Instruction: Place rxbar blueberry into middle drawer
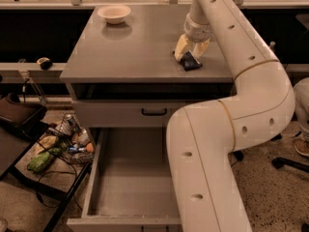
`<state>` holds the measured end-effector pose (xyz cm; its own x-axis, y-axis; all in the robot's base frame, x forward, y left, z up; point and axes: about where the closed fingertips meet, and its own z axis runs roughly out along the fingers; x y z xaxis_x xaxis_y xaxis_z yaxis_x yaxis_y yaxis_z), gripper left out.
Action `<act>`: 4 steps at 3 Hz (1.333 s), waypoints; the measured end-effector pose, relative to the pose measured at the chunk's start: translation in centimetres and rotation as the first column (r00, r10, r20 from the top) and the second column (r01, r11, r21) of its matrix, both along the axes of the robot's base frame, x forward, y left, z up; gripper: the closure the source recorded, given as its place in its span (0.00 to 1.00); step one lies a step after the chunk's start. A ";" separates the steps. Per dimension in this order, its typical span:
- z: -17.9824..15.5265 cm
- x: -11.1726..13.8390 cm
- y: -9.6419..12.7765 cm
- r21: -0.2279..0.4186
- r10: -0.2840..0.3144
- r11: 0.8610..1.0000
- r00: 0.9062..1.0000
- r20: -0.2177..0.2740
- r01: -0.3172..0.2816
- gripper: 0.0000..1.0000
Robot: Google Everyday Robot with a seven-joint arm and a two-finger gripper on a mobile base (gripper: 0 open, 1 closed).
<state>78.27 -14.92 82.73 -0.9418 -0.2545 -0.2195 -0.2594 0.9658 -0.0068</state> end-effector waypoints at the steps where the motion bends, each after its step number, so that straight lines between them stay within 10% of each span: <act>1: 0.0 0.0 0.0 0.000 0.000 1.000 1.000 0.000 0.000 0.79; 4: 0.0 0.0 0.0 0.000 0.000 1.000 1.000 0.000 0.000 0.80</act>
Offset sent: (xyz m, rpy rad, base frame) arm -0.1522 0.0129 0.3306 -0.5767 -0.4817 -0.0074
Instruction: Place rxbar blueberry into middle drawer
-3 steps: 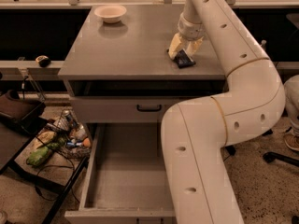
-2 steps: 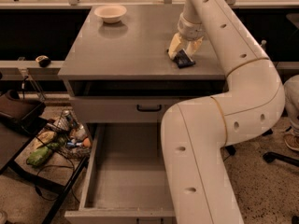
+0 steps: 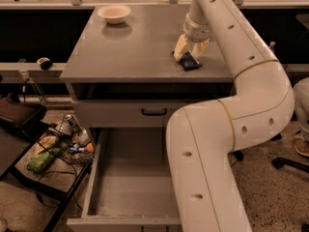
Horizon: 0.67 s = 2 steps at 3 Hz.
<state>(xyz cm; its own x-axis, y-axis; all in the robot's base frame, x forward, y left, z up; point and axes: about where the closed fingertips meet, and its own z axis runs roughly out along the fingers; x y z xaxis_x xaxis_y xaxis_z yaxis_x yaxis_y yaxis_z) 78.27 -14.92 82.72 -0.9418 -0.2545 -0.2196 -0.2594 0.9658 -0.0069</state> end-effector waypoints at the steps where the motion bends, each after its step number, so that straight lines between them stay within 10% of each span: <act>1: 0.0 0.0 0.0 0.000 0.000 1.000 1.000 0.000 0.000 0.80; 2: 0.0 0.0 0.0 0.000 0.000 1.000 1.000 0.000 0.000 0.64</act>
Offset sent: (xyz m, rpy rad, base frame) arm 0.0000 0.0000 0.0000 -0.0001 -0.0001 0.0000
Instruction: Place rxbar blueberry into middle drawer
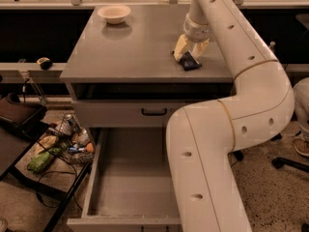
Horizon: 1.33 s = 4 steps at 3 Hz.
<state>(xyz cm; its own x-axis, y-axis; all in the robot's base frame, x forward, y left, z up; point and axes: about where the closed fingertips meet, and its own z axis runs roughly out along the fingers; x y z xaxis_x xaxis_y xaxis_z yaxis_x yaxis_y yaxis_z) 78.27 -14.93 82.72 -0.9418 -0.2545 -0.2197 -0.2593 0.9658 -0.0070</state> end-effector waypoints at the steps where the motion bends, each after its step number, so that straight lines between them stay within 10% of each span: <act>1: 0.0 0.0 0.0 0.000 0.000 1.000 1.000 0.000 0.000 0.41; 3: 0.0 0.0 0.0 0.000 0.000 1.000 1.000 0.000 0.000 0.00; 4: 0.0 0.0 0.0 0.000 0.000 1.000 1.000 0.000 0.000 1.00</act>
Offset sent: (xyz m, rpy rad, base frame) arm 0.0000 0.0000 0.0000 0.0000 0.0000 0.0000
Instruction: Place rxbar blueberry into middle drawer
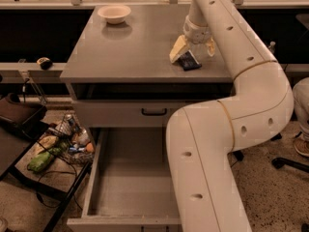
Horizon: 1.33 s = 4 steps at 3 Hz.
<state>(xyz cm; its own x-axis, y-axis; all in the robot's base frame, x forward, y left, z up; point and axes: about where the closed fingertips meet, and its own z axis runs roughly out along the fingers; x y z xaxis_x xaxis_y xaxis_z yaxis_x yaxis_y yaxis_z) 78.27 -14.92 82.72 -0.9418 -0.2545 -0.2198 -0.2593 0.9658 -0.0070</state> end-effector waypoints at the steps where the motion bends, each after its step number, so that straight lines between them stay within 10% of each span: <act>1: 0.0 0.0 0.0 0.000 0.000 1.000 1.000 0.000 0.000 1.00; 4: 0.0 0.0 0.0 0.000 0.000 1.000 1.000 0.000 0.000 1.00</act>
Offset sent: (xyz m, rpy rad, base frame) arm -0.0004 0.0135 0.0754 -0.0913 -0.0470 0.0764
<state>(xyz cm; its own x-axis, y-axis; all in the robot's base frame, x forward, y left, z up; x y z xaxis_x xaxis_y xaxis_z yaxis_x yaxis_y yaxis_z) 78.28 -14.92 82.74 -0.9417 -0.2546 -0.2200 -0.2594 0.9657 -0.0073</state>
